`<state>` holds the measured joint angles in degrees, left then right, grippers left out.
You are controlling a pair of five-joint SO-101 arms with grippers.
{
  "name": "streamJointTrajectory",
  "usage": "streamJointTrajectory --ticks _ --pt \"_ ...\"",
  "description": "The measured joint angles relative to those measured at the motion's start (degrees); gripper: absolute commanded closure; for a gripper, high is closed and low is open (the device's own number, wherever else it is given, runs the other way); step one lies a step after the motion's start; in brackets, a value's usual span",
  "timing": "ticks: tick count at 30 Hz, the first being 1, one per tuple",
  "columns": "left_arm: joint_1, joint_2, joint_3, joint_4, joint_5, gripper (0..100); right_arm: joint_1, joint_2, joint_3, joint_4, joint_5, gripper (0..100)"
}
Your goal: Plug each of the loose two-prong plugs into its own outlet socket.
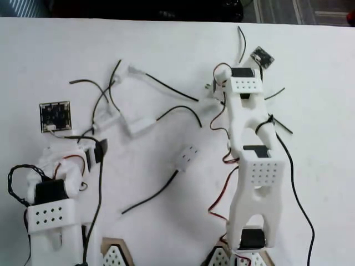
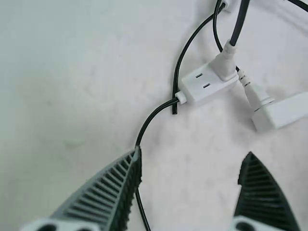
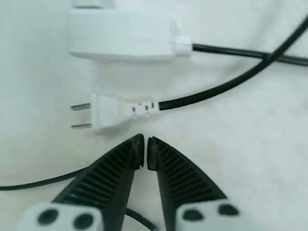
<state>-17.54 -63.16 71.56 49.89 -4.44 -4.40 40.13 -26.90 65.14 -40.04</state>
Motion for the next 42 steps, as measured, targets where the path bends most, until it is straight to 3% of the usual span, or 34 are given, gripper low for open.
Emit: streamJointTrajectory --ticks 8,17,23,32,42 --pt "0.0 0.0 0.0 0.0 0.0 68 0.0 -0.4 0.0 -11.4 6.9 98.1" --pt "0.0 0.0 0.0 0.0 0.0 68 -0.7 5.5 0.1 -21.9 7.6 98.1" --pt "0.0 0.0 0.0 0.0 0.0 68 -0.8 8.2 0.0 -22.6 7.6 98.1" --pt "0.0 0.0 1.1 -1.1 0.0 68 -1.5 6.1 -1.6 -4.9 22.4 98.1" --pt "0.0 0.0 1.1 -1.1 0.0 68 -1.7 1.1 -1.3 19.6 48.0 98.1"
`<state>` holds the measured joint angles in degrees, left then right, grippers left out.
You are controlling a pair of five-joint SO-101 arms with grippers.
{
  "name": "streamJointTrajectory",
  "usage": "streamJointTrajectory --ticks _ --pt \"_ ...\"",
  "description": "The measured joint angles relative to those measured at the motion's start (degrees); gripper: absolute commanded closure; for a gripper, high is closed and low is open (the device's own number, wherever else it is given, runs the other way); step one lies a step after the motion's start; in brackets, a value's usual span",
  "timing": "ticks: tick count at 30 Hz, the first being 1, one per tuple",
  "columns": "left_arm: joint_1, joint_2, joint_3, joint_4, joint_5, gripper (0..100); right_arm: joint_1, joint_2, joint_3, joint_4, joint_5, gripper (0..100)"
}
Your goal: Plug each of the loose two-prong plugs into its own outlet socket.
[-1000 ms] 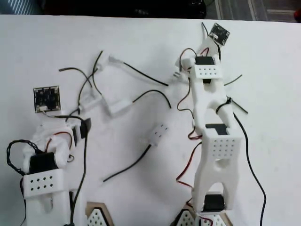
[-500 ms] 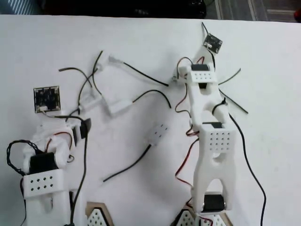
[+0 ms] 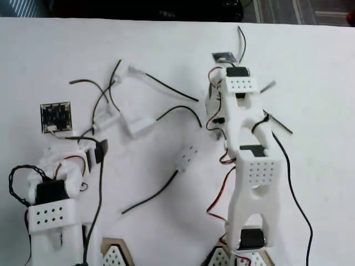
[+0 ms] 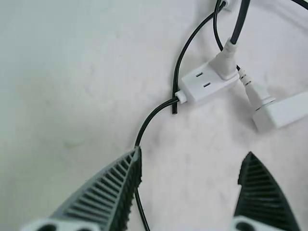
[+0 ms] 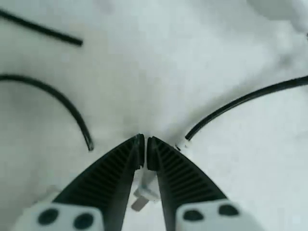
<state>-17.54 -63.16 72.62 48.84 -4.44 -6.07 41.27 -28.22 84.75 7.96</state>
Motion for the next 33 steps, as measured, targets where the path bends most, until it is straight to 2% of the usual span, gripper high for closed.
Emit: streamJointTrajectory --ticks 4,9,12,15,23,33 --pt "0.0 0.0 0.0 0.0 0.0 68 0.0 -0.4 0.0 10.2 6.2 98.1" --pt "0.0 0.0 0.0 0.0 0.0 68 0.1 -4.8 0.3 12.7 8.9 97.3" --pt "0.0 0.0 0.0 0.0 0.0 68 0.5 -8.7 0.7 12.7 8.8 88.8" --pt "0.0 0.0 0.0 0.0 0.0 68 0.7 -12.4 1.0 12.7 5.5 83.3" --pt "0.0 0.0 0.0 0.0 0.0 68 2.3 -12.9 7.5 12.8 -6.7 82.9" --pt "0.0 0.0 0.0 0.0 0.0 68 2.8 -4.0 7.5 7.6 -9.3 83.3"
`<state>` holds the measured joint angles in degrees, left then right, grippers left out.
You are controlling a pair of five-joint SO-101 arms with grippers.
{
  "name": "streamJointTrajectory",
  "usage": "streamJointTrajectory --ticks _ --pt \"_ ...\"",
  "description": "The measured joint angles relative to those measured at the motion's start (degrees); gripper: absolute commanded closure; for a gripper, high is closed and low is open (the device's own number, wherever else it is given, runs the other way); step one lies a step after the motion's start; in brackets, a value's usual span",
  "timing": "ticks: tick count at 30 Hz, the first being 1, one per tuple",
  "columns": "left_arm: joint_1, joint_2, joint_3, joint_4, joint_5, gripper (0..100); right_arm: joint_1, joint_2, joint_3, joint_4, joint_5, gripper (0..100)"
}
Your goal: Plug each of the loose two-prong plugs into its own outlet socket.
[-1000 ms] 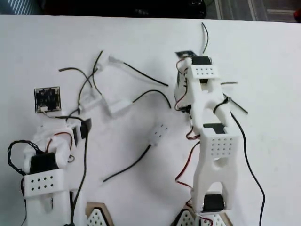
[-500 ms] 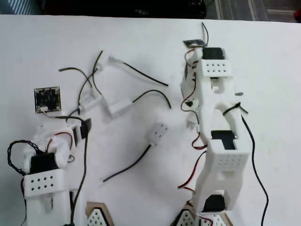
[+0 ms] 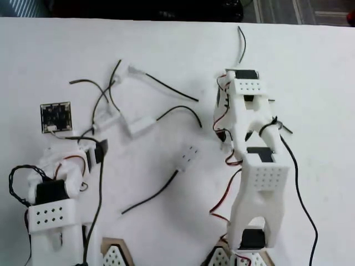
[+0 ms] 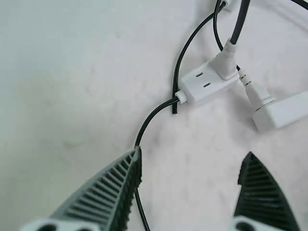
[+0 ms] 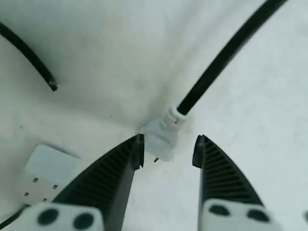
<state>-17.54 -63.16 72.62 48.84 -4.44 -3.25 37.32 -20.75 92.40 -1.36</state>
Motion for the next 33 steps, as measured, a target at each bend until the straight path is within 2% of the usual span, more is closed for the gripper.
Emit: streamJointTrajectory --ticks 2,8,20,33 --pt "0.0 0.0 0.0 0.0 0.0 68 -0.1 0.3 -0.1 -0.3 0.0 84.4" --pt "0.0 0.0 0.0 0.0 0.0 68 -0.1 0.3 -0.2 -0.3 0.0 98.5" --pt "0.0 0.0 0.0 0.0 0.0 68 -0.3 1.2 -4.8 4.5 1.0 98.1" --pt "0.0 0.0 0.0 0.0 0.0 68 -3.8 3.8 -6.3 3.2 -0.3 95.7"
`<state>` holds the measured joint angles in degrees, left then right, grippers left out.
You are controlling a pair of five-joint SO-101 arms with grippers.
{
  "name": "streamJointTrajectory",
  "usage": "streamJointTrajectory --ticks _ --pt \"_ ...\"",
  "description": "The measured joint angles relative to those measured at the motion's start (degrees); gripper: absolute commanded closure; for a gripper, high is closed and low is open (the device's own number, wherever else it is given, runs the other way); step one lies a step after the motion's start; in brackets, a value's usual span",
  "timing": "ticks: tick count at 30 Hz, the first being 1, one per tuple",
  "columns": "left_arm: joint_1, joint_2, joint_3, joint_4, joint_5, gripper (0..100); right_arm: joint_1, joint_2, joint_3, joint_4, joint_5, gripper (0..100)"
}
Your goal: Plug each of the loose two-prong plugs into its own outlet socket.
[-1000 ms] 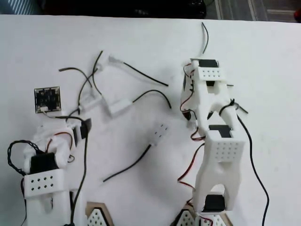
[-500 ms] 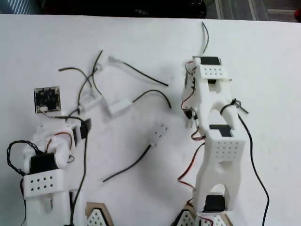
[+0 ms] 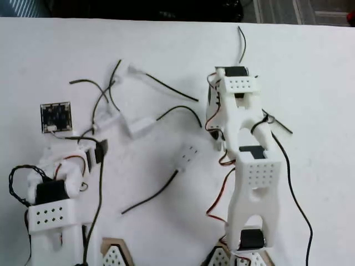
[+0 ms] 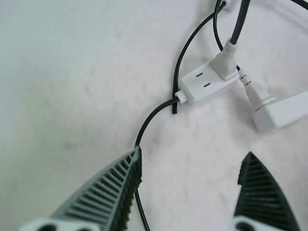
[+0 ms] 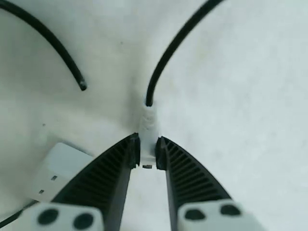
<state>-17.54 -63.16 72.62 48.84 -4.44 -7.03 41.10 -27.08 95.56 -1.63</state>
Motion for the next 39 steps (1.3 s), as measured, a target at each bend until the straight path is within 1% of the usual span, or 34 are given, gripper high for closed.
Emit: streamJointTrajectory --ticks 3,7,15,20,24,29,36,39 --pt "0.0 0.0 0.0 0.0 0.0 68 0.0 0.1 0.1 -0.1 -0.3 93.7" --pt "0.0 0.0 0.0 0.0 0.0 68 -0.3 0.6 0.3 -0.1 -0.3 98.5" --pt "0.0 0.0 0.0 0.0 0.0 68 -0.3 0.6 0.3 -0.1 -0.3 98.1" --pt "0.0 0.0 0.0 0.0 0.0 68 -0.6 -2.1 0.1 1.8 1.8 98.1" --pt "0.0 0.0 0.0 0.0 0.0 68 -1.3 -10.6 4.3 1.9 4.2 98.1" --pt "0.0 0.0 0.0 0.0 0.0 68 -6.6 -25.1 16.3 1.9 7.3 98.1" --pt "0.2 0.0 0.0 -2.2 0.0 68 -17.1 -50.5 32.9 1.7 7.6 98.1" --pt "3.0 0.0 -0.1 -2.9 0.0 68 -22.6 -60.9 39.5 -1.1 7.7 98.1"
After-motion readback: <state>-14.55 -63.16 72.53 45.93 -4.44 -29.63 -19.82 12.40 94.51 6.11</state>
